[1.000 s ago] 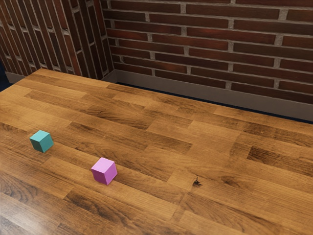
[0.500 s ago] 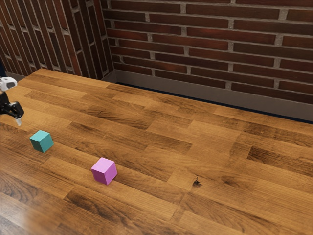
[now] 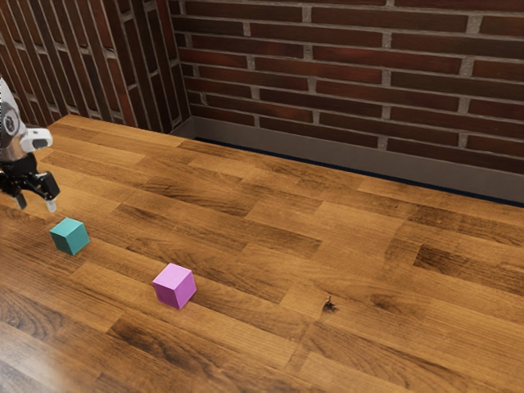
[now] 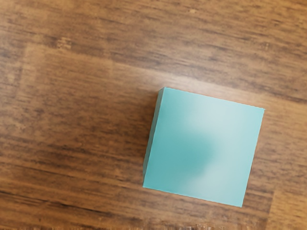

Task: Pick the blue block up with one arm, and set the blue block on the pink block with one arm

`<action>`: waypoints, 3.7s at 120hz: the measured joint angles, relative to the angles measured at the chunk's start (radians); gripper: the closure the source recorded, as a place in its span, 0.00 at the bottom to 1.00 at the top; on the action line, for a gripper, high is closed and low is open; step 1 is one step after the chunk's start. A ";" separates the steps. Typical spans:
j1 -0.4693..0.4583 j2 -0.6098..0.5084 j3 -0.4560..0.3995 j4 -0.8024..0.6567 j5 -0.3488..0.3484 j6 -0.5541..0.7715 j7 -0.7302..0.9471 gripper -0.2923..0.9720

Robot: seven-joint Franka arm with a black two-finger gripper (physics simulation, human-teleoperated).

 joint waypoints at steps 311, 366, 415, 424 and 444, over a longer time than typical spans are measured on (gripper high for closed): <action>0.017 0.102 -0.065 -0.088 0.040 0.244 0.066 0.26; 0.017 0.109 -0.072 -0.094 0.041 0.252 0.089 0.30; 0.017 0.113 -0.087 -0.105 0.041 0.253 0.112 0.38; 0.017 0.114 -0.087 -0.105 0.041 0.254 0.114 0.40; 0.017 0.111 -0.087 -0.105 0.042 0.253 0.118 0.46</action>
